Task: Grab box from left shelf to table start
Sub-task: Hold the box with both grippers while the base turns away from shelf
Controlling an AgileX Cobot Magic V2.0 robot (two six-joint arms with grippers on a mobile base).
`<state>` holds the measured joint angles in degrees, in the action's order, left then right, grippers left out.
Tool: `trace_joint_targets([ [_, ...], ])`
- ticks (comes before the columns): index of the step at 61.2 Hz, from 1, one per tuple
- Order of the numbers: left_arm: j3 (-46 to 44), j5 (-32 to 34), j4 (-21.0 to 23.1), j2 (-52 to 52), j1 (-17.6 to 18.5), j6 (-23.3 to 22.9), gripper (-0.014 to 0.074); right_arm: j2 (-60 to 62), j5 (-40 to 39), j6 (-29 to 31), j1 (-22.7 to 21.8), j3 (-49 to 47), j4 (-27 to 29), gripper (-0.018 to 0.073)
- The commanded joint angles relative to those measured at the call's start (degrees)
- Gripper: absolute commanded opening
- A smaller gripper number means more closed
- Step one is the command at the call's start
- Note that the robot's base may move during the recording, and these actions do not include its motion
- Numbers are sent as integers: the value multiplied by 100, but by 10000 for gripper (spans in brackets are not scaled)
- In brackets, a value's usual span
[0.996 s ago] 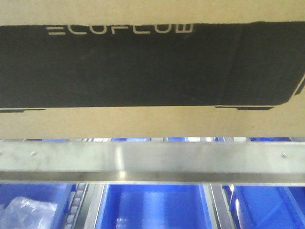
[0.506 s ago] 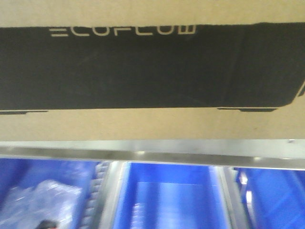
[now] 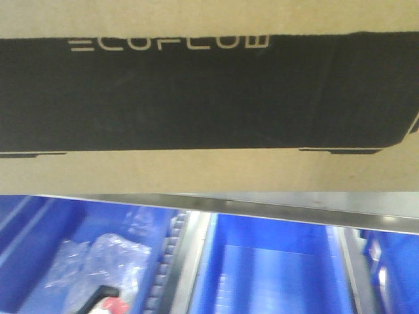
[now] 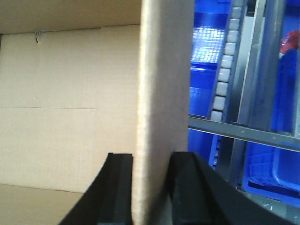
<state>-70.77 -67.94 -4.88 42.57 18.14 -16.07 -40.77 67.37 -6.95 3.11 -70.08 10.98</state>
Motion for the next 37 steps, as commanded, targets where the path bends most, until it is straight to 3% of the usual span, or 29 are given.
trace_joint_targets([
  [1,-244,812,-237,-55,-50,-162,-85,-6,-688,46,-42,-147,-650,18],
  [37,-244,1066,-530,-44,-50,-162,-85,-6,-688,46,-42,-147,-650,18],
])
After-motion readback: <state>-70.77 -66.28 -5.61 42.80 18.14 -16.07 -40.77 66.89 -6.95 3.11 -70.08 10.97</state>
